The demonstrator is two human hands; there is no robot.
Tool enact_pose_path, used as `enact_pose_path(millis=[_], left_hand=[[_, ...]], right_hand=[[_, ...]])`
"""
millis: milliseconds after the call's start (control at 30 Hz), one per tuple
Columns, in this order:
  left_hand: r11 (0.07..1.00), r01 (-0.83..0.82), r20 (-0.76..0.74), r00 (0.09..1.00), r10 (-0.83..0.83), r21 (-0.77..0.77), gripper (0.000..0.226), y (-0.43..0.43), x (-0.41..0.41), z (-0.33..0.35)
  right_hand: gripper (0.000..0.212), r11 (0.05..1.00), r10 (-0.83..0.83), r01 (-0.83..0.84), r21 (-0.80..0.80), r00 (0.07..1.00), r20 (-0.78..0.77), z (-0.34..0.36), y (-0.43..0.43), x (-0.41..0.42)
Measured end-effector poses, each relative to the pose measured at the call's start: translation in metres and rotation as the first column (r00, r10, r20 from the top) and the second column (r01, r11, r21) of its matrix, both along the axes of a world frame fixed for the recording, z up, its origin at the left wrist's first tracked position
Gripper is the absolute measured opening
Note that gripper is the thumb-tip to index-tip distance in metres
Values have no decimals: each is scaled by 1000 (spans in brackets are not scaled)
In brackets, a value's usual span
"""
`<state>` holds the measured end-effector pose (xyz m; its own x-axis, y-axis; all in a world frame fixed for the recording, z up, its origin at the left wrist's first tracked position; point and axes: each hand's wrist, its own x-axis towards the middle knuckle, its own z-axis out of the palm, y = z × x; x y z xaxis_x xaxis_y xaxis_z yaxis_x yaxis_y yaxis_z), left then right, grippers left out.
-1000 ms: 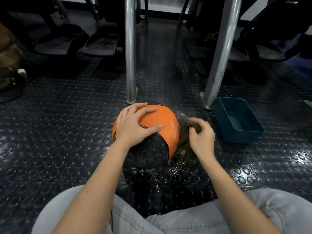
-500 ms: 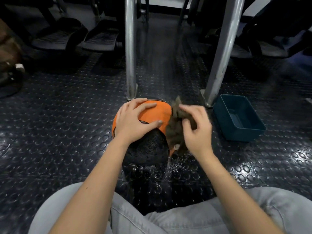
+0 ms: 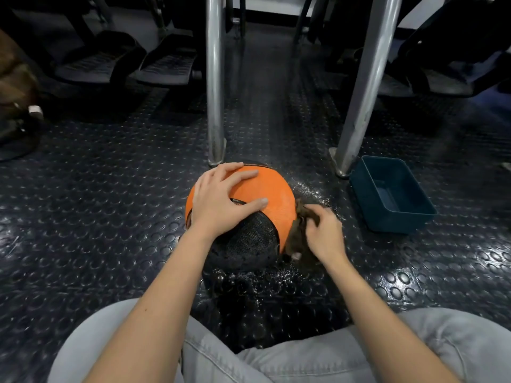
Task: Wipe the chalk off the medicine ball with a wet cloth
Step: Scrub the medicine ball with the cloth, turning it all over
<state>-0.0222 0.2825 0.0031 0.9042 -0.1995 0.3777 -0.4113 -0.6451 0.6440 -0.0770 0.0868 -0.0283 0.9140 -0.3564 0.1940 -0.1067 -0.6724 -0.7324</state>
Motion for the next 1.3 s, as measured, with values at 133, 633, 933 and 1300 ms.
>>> enact_pose_path(millis=[133,633,933,1300], left_hand=[[1000,-11,4,1000,11,-14,52,1,0,-1],[1000,-10,-4,1000,10,-13,52,1,1,-1],[1000,-13,-8,1000,12,-22,52,2,-1,-1],[999,-42,16,999,42,-12,52,-1,0,-3]], right_hand=[[33,998,-34,15,56,934,356,35,2,2],[31,995,102,-90,-49,914,393,22,3,10],[33,996,25,-53,71,937,348,33,-1,14],[32,999,5,-16,35,948,319,37,-2,4]])
